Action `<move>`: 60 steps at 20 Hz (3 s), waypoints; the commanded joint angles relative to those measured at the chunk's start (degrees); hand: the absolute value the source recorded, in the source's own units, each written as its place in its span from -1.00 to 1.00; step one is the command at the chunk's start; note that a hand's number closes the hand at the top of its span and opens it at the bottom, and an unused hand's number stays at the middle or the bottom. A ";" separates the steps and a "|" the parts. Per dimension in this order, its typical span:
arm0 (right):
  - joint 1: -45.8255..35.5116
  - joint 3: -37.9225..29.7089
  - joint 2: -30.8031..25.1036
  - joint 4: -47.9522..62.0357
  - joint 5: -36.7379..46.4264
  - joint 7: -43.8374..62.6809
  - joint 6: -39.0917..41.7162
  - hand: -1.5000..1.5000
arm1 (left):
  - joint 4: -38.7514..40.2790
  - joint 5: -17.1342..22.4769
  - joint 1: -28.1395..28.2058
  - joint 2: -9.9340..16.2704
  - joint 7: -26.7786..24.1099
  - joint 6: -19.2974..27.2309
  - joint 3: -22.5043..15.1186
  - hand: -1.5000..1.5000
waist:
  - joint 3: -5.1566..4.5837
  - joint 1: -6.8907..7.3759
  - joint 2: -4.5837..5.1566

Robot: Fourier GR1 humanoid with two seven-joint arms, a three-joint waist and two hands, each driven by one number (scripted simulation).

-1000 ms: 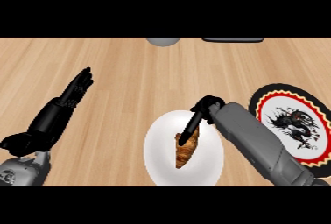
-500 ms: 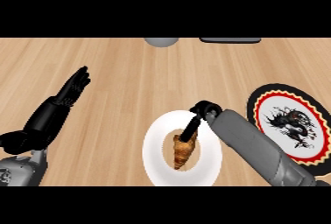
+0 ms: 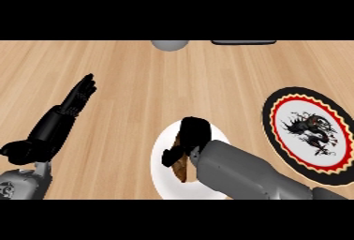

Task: Pick the croissant from the plate and place it in the plate

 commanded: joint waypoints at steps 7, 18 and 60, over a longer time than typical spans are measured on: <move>-1.80 5.43 3.16 -11.72 24.49 22.76 -9.10 1.00 | 0.03 0.07 1.23 0.11 -0.11 0.43 1.58 0.00 | 0.37 -1.97 0.56; 2.27 -6.06 -3.60 -23.30 39.85 23.55 -1.17 1.00 | -0.97 -0.03 3.91 1.41 -0.17 0.40 3.16 0.00 | 0.35 -4.57 -0.31; 36.06 -61.34 -20.76 -9.20 36.77 -28.75 -17.81 -1.00 | 1.70 -3.37 -1.76 -3.57 -2.26 -5.59 5.33 0.00 | 0.47 1.70 2.57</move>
